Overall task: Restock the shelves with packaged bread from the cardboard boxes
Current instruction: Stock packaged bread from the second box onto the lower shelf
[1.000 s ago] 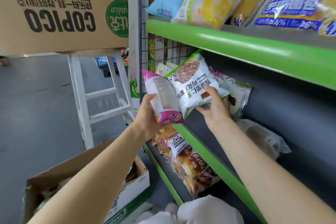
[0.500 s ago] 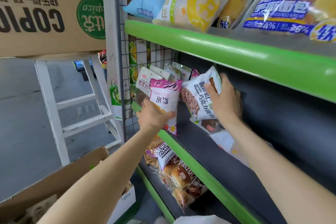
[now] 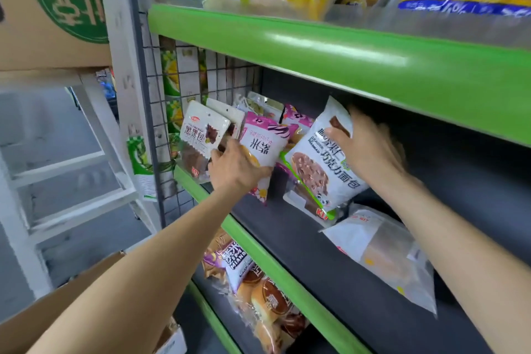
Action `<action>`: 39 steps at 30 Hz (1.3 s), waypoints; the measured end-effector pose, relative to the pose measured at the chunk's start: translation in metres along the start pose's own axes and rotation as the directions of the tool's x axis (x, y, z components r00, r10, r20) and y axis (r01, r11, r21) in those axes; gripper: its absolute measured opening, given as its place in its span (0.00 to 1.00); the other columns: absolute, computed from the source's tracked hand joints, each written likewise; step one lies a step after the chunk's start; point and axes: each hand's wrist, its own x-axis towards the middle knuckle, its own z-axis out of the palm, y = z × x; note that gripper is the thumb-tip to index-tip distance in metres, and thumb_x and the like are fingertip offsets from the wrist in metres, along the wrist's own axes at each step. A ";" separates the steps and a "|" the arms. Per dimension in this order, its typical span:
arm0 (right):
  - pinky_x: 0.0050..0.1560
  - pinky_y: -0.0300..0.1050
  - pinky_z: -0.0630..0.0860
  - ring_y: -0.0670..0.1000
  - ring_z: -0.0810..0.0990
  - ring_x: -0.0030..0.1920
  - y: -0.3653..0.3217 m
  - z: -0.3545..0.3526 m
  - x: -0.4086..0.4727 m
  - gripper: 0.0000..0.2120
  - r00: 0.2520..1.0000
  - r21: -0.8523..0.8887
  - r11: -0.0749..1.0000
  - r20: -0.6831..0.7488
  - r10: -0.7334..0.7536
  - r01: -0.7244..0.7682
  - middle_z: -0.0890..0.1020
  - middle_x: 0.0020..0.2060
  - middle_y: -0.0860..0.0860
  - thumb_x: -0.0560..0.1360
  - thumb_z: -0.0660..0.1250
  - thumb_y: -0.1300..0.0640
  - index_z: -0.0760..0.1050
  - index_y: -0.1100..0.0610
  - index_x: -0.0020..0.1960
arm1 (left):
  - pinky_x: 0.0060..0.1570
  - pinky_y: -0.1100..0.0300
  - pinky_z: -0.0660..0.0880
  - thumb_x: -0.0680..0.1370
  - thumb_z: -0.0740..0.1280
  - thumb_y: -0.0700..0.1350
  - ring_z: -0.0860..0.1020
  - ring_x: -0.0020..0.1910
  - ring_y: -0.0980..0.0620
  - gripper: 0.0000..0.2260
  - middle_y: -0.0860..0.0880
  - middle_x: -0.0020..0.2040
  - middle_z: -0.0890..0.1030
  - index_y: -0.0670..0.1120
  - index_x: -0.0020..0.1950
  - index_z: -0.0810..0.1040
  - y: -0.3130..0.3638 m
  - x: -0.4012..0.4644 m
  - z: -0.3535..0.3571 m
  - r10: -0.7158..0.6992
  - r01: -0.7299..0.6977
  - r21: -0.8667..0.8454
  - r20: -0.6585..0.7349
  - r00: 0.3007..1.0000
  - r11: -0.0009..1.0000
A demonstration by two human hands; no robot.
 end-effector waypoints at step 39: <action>0.41 0.41 0.64 0.53 0.77 0.46 -0.022 0.042 -0.012 0.11 0.976 0.436 0.885 0.053 -0.209 0.165 0.80 0.42 0.53 0.79 0.62 0.54 0.79 0.61 0.48 | 0.41 0.60 0.77 0.74 0.64 0.60 0.77 0.38 0.48 0.18 0.46 0.43 0.78 0.46 0.48 0.75 0.008 -0.019 -0.055 0.070 0.471 -0.784 0.540 0.838 0.404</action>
